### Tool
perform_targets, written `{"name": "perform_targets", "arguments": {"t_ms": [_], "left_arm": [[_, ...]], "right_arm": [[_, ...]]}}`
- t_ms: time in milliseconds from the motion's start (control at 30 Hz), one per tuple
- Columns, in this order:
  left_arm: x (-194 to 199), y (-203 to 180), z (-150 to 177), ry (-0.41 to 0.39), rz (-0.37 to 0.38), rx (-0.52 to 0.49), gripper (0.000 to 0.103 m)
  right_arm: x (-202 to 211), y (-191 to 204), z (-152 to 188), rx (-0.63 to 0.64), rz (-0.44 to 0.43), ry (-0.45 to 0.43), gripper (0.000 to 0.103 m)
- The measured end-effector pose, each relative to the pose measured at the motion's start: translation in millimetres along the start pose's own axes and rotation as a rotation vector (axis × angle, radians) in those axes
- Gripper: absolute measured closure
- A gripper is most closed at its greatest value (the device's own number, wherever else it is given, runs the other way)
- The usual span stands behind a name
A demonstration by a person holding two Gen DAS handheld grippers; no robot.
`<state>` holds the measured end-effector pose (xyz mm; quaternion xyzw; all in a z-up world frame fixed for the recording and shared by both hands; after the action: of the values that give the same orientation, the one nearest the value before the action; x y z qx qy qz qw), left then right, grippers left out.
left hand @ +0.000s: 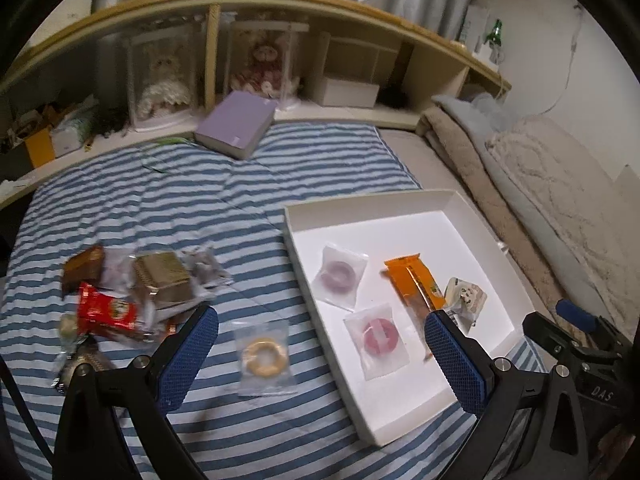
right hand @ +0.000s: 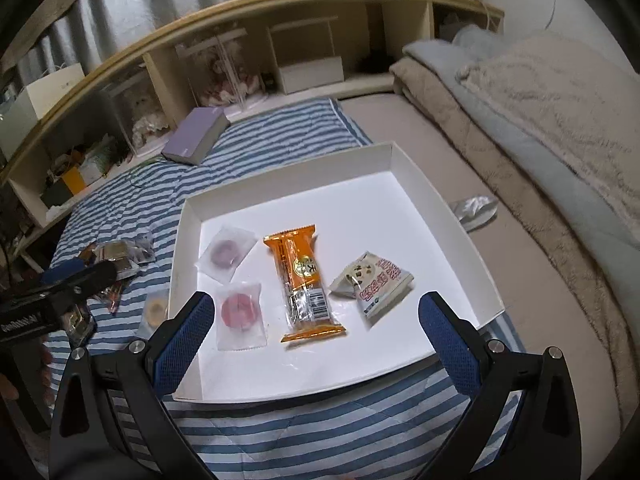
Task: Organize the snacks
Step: 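Move both grippers back toward the remaining snacks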
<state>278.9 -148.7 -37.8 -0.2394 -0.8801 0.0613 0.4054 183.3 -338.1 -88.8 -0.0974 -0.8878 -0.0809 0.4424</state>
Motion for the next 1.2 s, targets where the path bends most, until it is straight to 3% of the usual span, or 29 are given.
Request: {"name": "perform_targets", "arguments": {"t_ms": [367,667,900,1067,1200], "left_arm": [[83,43,23,-0.071,-0.067,0.034,0.0],[135,91,60,-0.113,-0.145,0.139,0.0],[152,131,78,-0.126,-0.168,0.258,0.0],[146,162,90,-0.119,-0.183,0.391,0.0],[132,184,98,-0.104,-0.164,0.511,0.0]], "right_arm": [[19,35,-6,0.01,-0.051,-0.058,0.0],[19,88,5,0.058,-0.099,-0.079,0.0],[17,126,12,0.086,-0.12,-0.111,0.0],[3,161,27,0.151,-0.088,-0.076,0.0],[-12,185,38,0.184,-0.117,-0.04,0.002]]}}
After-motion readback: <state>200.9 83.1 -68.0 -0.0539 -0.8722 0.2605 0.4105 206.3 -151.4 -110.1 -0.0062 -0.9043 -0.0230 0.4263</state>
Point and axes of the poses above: each gripper's, at about its wrist camera, not at the fingertips, and x roughly against the way its jaws point, y to its left, z to its underside, the point moved 5 cm from there along -x, roughly the way its jaws point, and after that the axes turned 9 degrees about z, right-handed, at the moved point
